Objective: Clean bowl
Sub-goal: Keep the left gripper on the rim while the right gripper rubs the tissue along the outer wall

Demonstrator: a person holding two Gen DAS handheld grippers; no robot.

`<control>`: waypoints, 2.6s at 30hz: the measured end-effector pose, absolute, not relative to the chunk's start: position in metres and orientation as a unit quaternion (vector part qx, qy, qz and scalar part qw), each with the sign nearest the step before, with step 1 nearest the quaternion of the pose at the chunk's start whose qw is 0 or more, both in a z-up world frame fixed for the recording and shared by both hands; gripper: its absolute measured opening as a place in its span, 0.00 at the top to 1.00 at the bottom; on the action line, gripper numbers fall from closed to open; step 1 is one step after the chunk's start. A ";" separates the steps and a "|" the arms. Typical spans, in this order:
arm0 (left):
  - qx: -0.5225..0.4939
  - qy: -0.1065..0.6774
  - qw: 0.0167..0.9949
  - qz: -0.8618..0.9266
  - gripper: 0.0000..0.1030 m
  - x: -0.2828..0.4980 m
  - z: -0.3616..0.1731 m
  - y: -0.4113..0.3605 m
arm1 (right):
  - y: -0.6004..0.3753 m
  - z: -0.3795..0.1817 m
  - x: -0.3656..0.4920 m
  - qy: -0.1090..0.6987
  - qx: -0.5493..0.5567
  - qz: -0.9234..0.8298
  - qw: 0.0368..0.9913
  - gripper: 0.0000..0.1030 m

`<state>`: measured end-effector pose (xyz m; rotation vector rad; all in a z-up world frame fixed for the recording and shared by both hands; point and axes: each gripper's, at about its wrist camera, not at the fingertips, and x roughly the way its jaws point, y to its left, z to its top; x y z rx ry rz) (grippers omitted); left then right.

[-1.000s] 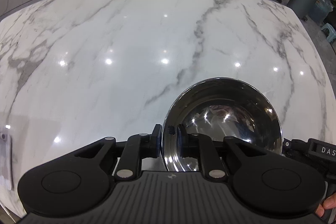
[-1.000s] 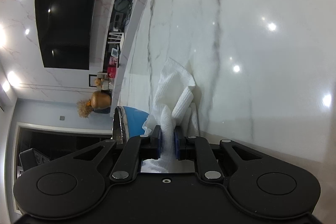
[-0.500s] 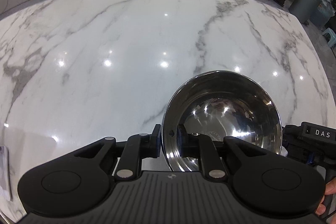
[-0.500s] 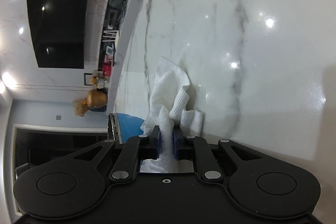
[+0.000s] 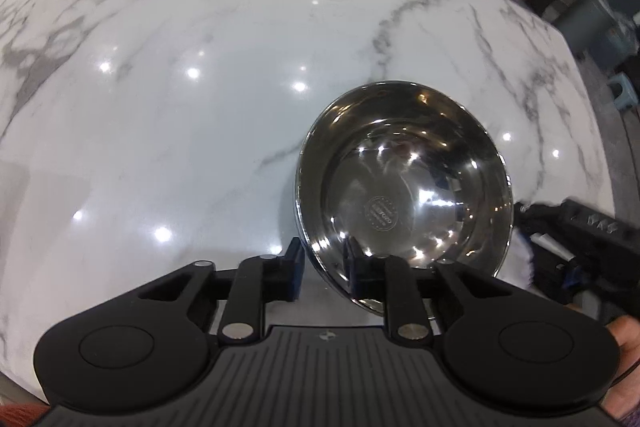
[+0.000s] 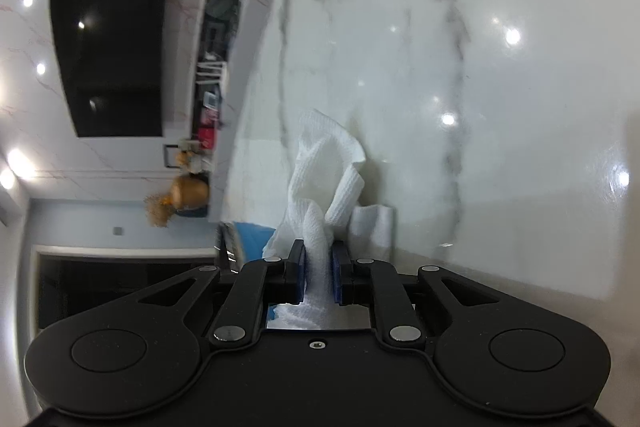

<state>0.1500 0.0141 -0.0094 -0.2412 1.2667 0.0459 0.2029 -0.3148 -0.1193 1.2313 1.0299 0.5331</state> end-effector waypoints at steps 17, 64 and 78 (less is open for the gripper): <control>-0.111 0.576 0.809 0.028 0.92 0.160 -0.008 0.026 | -0.313 -0.124 0.203 0.448 0.575 0.251 0.637 0.88; -0.133 0.590 0.797 0.006 0.85 0.156 -0.018 0.029 | -0.296 -0.127 0.204 0.493 0.525 0.224 0.657 0.89; -0.182 0.603 0.777 0.010 0.80 0.142 -0.021 0.029 | -0.293 -0.122 0.202 0.492 0.510 0.227 0.668 0.88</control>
